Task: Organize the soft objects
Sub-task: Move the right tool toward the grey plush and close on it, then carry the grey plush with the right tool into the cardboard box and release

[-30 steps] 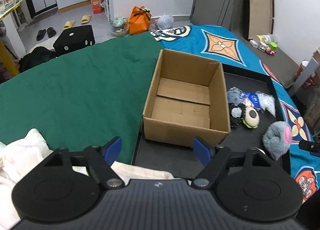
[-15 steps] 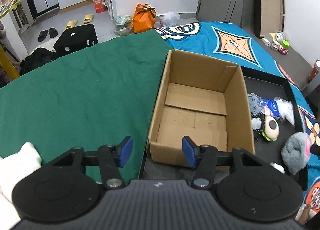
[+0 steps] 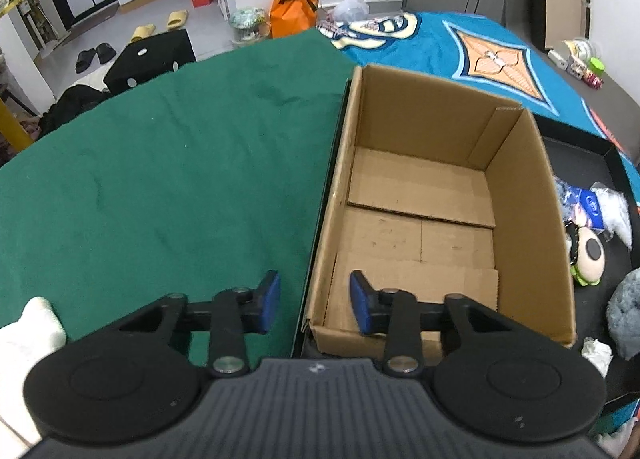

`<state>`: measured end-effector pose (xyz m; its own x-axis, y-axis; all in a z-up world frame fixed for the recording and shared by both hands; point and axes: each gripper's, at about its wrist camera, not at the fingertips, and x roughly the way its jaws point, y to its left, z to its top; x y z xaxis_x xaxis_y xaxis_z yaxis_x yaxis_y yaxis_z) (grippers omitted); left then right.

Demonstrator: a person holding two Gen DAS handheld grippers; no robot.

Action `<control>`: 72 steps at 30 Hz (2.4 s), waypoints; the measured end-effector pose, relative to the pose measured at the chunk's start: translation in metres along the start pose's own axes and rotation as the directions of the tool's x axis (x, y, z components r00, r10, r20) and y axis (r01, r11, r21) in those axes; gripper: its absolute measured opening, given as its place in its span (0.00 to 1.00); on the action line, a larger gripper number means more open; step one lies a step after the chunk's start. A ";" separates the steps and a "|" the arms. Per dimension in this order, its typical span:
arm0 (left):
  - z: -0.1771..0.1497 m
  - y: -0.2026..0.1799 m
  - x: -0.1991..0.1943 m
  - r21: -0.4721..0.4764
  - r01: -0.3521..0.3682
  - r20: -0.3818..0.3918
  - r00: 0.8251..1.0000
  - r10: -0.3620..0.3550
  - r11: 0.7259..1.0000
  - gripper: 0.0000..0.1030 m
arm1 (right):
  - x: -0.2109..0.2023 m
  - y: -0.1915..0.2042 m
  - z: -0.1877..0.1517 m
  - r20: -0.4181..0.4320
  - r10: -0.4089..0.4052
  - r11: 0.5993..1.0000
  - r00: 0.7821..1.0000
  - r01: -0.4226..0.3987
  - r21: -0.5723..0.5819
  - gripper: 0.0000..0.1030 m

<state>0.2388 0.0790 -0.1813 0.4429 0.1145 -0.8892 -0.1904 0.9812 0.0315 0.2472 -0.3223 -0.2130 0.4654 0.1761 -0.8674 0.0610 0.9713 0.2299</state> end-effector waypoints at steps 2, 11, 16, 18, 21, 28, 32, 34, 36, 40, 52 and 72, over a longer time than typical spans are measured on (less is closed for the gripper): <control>0.002 0.001 0.005 -0.006 0.000 -0.013 1.000 0.000 1.000 0.18 | 0.003 0.002 -0.001 -0.001 -0.022 1.000 1.000 0.022 -0.017 0.70; -0.007 -0.003 -0.006 0.036 0.025 0.014 1.000 -0.026 0.999 0.09 | -0.005 -0.001 -0.004 0.024 -0.021 1.000 0.999 0.021 -0.011 0.50; -0.019 -0.004 -0.020 0.063 0.034 0.024 0.999 -0.036 0.997 0.09 | -0.012 0.005 -0.008 0.034 0.017 0.999 0.999 -0.016 -0.037 0.44; -0.024 -0.004 -0.025 0.068 0.036 0.029 0.999 -0.038 0.997 0.09 | -0.015 0.006 -0.009 0.037 0.026 0.999 0.999 -0.025 -0.042 0.44; -0.031 -0.002 -0.031 0.060 0.041 0.022 0.999 -0.042 0.997 0.09 | -0.023 0.010 -0.010 0.053 0.035 0.998 0.998 -0.032 -0.060 0.43; -0.041 -0.001 -0.038 0.040 0.043 0.028 0.999 -0.044 0.998 0.10 | -0.032 0.018 -0.010 0.051 0.056 0.996 0.997 -0.052 -0.079 0.43; -0.043 -0.001 -0.037 0.046 0.049 0.019 0.999 -0.050 0.998 0.10 | -0.041 0.028 -0.007 0.064 0.059 0.994 0.996 -0.052 -0.101 0.43; -0.045 -0.001 -0.036 0.053 0.054 0.014 0.998 -0.055 0.997 0.09 | -0.046 0.034 -0.006 0.067 0.066 0.992 0.996 -0.058 -0.109 0.43; -0.045 0.000 -0.036 0.055 0.056 0.019 0.998 -0.057 0.997 0.09 | -0.050 0.041 -0.004 0.078 0.067 0.991 0.995 -0.058 -0.119 0.43; -0.047 0.003 -0.034 0.041 0.084 0.019 0.996 -0.085 0.996 0.10 | -0.059 0.060 -0.001 0.096 0.075 0.987 0.993 -0.060 -0.150 0.43; -0.057 0.016 -0.028 -0.037 0.143 0.046 0.989 -0.142 0.989 0.10 | -0.071 0.125 0.006 0.105 0.088 0.963 0.991 -0.058 -0.263 0.43; -0.064 0.030 -0.028 -0.083 0.198 0.089 0.978 -0.191 0.977 0.11 | -0.056 0.231 0.011 0.105 0.156 0.908 0.982 -0.101 -0.406 0.50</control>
<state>0.1647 0.0957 -0.1845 0.5474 -0.0613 -0.8346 -0.1713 0.9680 -0.1835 0.2451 -0.1101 -0.1061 0.5592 0.3078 -0.7698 -0.3497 0.9295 0.1176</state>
